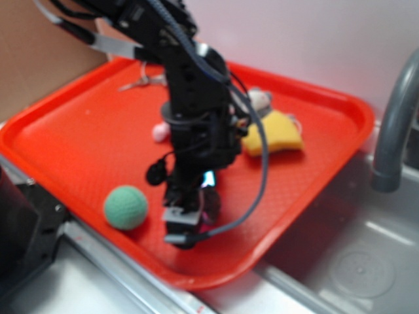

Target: Grab the rock.

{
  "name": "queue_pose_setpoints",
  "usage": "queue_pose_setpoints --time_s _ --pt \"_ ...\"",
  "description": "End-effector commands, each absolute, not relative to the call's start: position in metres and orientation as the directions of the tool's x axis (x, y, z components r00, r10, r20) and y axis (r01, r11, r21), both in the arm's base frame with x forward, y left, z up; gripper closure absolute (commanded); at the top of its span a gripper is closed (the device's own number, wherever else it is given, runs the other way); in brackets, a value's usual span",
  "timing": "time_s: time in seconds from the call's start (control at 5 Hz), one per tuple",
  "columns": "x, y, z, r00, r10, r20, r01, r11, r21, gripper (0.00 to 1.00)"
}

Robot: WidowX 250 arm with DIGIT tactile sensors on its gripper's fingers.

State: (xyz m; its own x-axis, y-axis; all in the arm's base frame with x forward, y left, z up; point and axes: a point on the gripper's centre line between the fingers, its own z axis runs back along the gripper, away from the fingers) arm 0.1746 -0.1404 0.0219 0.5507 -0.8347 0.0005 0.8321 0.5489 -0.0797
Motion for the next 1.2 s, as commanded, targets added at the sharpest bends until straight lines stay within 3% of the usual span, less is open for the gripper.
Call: queue_pose_setpoints --time_s 0.0,0.2,0.4,0.6,0.8,1.0 --pt "0.187 -0.152 0.033 0.520 -0.854 0.021 0.854 0.519 -0.040 1.00" --pt "0.179 -0.153 0.054 0.509 -0.859 0.060 0.861 0.507 -0.046 1.00" --pt "0.167 -0.145 0.078 0.563 -0.824 0.067 0.827 0.561 -0.047 1.00" --pt "0.141 -0.128 0.109 0.729 -0.681 0.073 0.684 0.729 -0.037 1.00" --pt "0.113 -0.092 0.132 0.877 -0.481 0.017 0.481 0.876 -0.038 1.00" --pt "0.096 -0.063 0.139 0.968 -0.249 0.017 0.250 0.968 -0.022 1.00"
